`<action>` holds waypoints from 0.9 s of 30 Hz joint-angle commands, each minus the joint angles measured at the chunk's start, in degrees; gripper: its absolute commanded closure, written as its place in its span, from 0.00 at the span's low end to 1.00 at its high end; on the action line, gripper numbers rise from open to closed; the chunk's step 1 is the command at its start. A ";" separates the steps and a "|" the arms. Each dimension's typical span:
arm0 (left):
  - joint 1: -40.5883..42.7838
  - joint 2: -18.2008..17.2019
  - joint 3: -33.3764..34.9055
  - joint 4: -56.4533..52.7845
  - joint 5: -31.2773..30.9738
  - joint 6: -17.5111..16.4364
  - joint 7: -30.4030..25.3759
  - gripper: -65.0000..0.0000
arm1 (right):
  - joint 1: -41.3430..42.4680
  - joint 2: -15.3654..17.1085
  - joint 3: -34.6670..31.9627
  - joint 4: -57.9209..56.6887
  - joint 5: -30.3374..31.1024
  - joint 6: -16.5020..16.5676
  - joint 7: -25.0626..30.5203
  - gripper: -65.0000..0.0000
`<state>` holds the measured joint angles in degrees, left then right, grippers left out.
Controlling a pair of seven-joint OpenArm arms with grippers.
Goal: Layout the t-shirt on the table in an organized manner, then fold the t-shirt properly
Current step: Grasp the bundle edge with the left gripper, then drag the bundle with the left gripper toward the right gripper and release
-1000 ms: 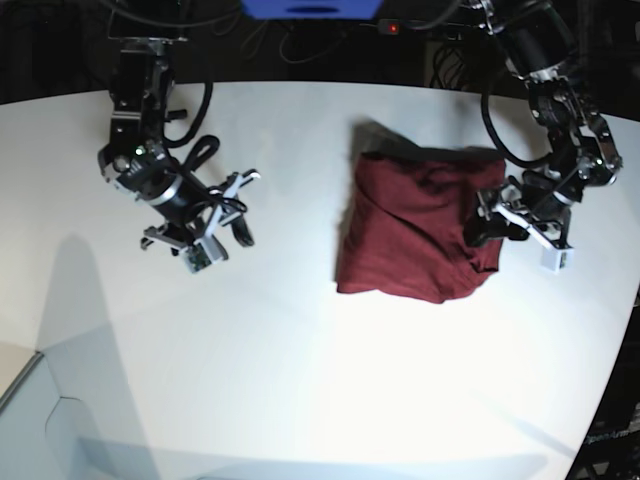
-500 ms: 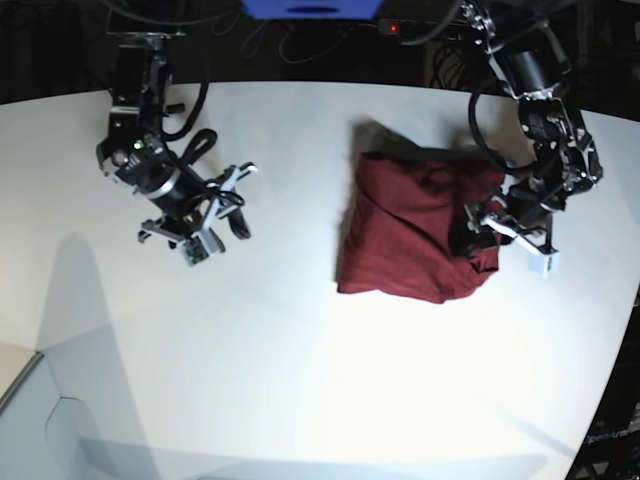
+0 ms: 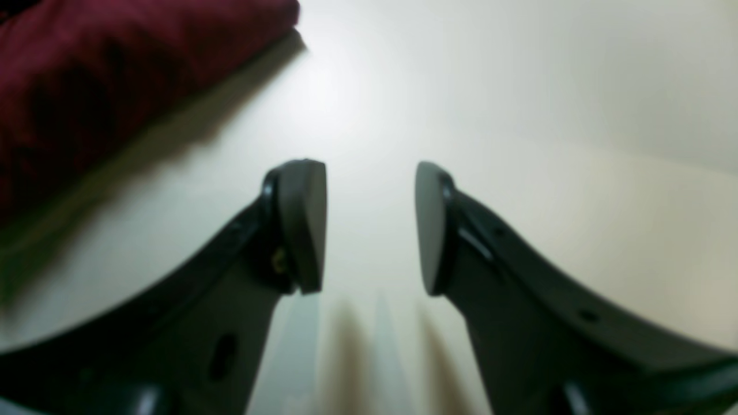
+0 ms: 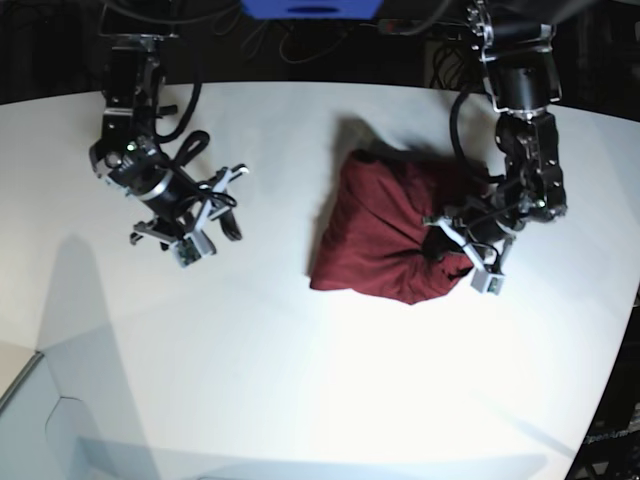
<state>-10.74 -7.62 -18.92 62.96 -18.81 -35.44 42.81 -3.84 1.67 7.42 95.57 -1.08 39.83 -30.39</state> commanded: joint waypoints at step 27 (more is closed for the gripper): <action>-32.47 4.94 74.35 -16.06 14.63 -4.56 -19.73 0.99 | -2.27 2.50 30.25 1.00 1.21 0.17 1.51 0.61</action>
<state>-41.41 -3.09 55.81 46.24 -3.95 -39.70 23.44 -6.46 3.66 37.60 95.66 -1.08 39.79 -30.22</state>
